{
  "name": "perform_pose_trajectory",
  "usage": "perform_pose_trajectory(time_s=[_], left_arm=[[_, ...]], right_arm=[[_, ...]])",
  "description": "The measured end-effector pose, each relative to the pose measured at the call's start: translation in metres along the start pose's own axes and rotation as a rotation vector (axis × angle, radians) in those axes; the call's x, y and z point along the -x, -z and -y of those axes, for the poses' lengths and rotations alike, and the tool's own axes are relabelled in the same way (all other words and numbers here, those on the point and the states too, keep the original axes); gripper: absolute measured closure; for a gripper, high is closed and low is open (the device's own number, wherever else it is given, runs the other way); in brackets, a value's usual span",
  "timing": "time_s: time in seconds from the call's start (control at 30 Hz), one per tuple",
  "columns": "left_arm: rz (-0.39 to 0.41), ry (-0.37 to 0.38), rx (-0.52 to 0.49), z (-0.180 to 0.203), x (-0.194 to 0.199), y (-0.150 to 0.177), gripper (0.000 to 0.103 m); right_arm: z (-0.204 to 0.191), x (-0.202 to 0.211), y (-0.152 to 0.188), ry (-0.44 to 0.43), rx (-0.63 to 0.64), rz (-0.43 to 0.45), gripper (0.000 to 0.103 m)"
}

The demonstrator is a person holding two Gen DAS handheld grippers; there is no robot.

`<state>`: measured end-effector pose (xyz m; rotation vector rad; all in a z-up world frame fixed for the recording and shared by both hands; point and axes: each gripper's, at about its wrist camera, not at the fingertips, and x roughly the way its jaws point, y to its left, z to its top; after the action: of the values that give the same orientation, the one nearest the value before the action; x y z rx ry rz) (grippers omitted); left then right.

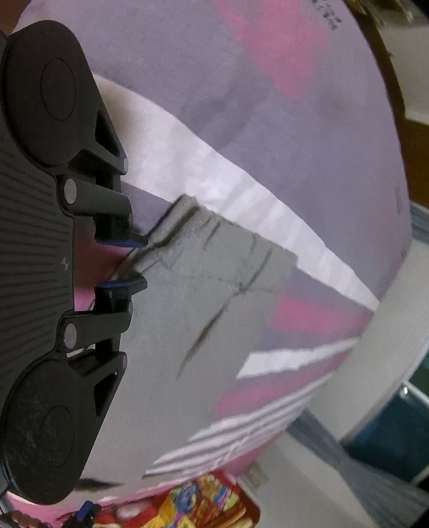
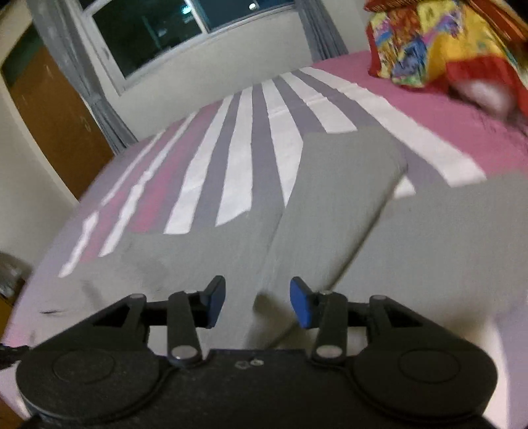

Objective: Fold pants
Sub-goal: 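Open both grippers to release the folded legs onto the pants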

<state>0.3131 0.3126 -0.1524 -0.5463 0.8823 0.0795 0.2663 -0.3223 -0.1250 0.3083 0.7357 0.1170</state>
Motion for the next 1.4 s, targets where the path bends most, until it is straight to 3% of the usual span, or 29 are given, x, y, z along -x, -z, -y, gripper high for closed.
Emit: perform_pose_trajectory(time_s=[0.03,0.07,0.1,0.13,0.2,0.23,0.37,0.43,0.47,0.5,0.53,0.57,0.67,0.73,0.83,0.9,0.93,0.97,1.0,1.13,1.23,1.3,1.37,1.4], left_arm=[[-0.006,-0.02,0.018,0.0,-0.008,0.0,0.076],[-0.01,-0.051,0.028,0.001,-0.015,0.002,0.056],[-0.007,-0.064,0.038,-0.001,-0.022,0.004,0.049],[-0.004,-0.055,0.05,-0.003,-0.026,0.007,0.047],[0.007,-0.043,0.068,-0.006,-0.026,0.01,0.047],[0.009,-0.039,0.066,-0.006,-0.025,0.012,0.047],[0.007,-0.021,0.067,-0.01,-0.023,0.016,0.047],[0.006,-0.021,0.067,-0.01,-0.023,0.015,0.047],[0.006,-0.023,0.063,-0.009,-0.023,0.016,0.047],[0.003,-0.027,0.058,-0.009,-0.023,0.014,0.047],[-0.002,-0.031,0.053,-0.007,-0.023,0.013,0.047],[-0.007,-0.034,0.045,-0.007,-0.023,0.012,0.047],[-0.011,-0.038,0.029,-0.006,-0.024,0.012,0.047],[-0.01,-0.043,0.034,-0.005,-0.025,0.012,0.047],[-0.002,-0.047,0.034,-0.003,-0.025,0.014,0.047],[0.003,-0.044,0.034,-0.004,-0.025,0.015,0.047],[0.005,-0.041,0.036,-0.005,-0.025,0.015,0.047],[0.007,-0.037,0.039,-0.006,-0.024,0.015,0.047],[0.007,-0.034,0.04,-0.007,-0.024,0.016,0.047],[0.008,-0.024,0.028,-0.009,-0.023,0.016,0.047],[0.026,-0.022,0.032,-0.01,-0.024,0.02,0.047],[0.035,-0.029,0.033,-0.008,-0.024,0.022,0.047],[0.037,-0.036,0.024,-0.006,-0.024,0.022,0.047],[0.037,-0.037,0.022,-0.007,-0.024,0.022,0.047]], right_arm=[[-0.004,-0.016,-0.007,0.043,0.033,-0.029,0.047],[-0.005,-0.032,-0.009,0.087,0.062,-0.073,0.031],[-0.019,-0.05,-0.024,0.117,0.078,-0.106,0.027],[-0.026,-0.062,-0.031,0.151,0.089,-0.126,0.031],[-0.019,-0.064,-0.032,0.156,0.081,-0.129,0.063],[-0.015,-0.062,-0.032,0.131,0.062,-0.135,0.099],[0.002,-0.013,-0.02,0.113,0.004,-0.081,0.1],[0.016,-0.007,-0.001,0.153,-0.024,-0.124,0.098],[0.028,-0.012,0.011,0.187,-0.031,-0.162,0.103],[0.035,-0.009,0.016,0.17,-0.04,-0.154,0.103],[0.037,0.0,0.014,0.163,-0.055,-0.124,0.1],[0.034,0.014,0.01,0.153,-0.047,-0.058,0.084],[0.021,0.033,-0.011,0.084,0.019,0.047,0.068],[0.013,0.02,-0.024,0.096,0.076,0.028,0.061],[0.007,-0.024,-0.036,0.165,0.196,-0.099,0.055],[0.006,-0.042,-0.034,0.228,0.276,-0.118,0.055],[0.006,-0.047,-0.029,0.263,0.321,-0.122,0.056],[0.008,-0.049,-0.026,0.277,0.338,-0.131,0.086],[0.014,-0.047,-0.022,0.277,0.325,-0.137,0.095],[0.048,0.012,-0.017,0.166,0.092,-0.043,0.095],[0.058,0.002,0.012,0.187,0.136,-0.158,0.09],[0.049,0.006,0.013,0.214,0.209,-0.121,0.078],[0.028,0.024,0.005,0.207,0.286,0.006,0.043],[0.018,0.025,0.0,0.176,0.328,0.035,0.037]])
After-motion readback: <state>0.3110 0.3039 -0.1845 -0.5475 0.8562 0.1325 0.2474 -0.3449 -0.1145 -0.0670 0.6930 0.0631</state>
